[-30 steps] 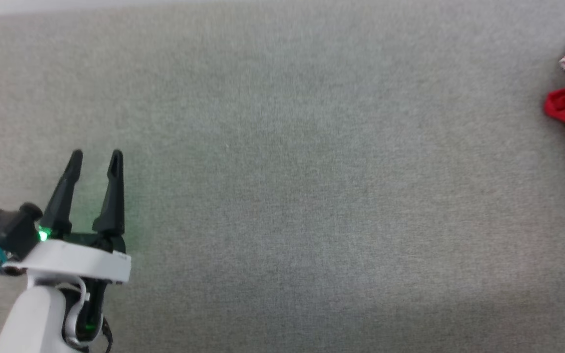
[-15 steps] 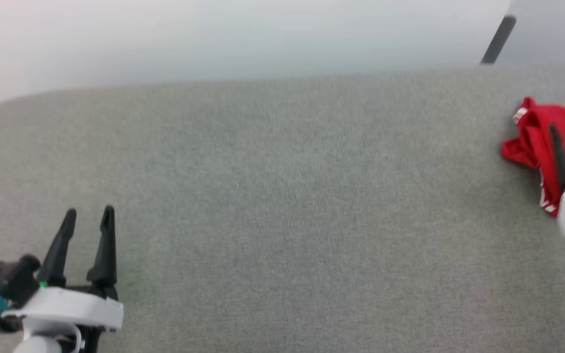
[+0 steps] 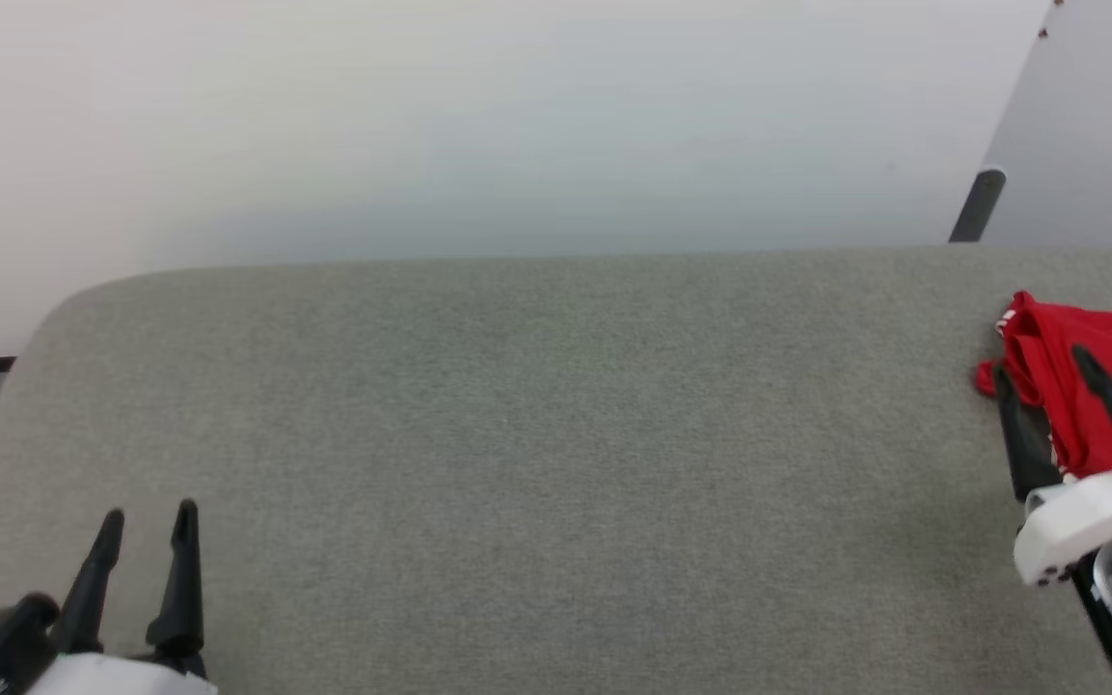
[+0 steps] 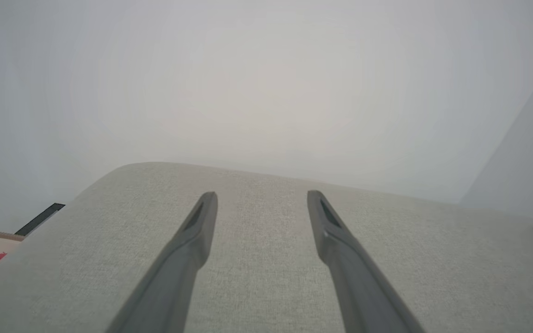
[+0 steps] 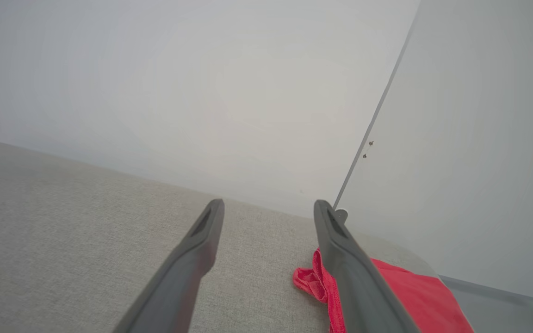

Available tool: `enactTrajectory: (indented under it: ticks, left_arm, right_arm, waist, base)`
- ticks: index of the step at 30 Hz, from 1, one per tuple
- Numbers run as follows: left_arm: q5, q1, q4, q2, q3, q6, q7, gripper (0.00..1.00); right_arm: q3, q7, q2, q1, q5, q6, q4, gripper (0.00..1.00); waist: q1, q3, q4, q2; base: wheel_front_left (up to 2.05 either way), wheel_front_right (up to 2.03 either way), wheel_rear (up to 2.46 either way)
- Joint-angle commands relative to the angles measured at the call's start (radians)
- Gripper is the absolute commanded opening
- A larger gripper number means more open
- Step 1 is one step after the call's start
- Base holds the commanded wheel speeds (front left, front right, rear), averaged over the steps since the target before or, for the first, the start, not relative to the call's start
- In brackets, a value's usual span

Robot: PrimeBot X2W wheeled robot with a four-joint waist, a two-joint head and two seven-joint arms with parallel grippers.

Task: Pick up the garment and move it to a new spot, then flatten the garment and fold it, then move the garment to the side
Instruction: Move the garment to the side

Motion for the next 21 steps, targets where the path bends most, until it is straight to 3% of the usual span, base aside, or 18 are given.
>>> enactTrajectory:
  ticks: [1,21]
  left_arm:
    - [-0.002,0.016,0.002,0.002,0.005,0.003,0.001,1.0]
    - [0.041,0.071,0.007,-0.012,0.07,-0.011,0.001,1.0]
  right_arm:
    - [-0.008,-0.009,0.01,0.02,-0.011,-0.001,-0.007,1.0]
    - [-0.13,-0.049,0.166,0.285,-0.083,-0.001,-0.133,1.0]
  waist:
    - [0.0,-0.014,0.013,-0.0001]
    - [0.0,-0.036,0.034,-0.0001]
  base:
    - [0.0,0.0,0.0]
    - [0.0,0.0,0.0]
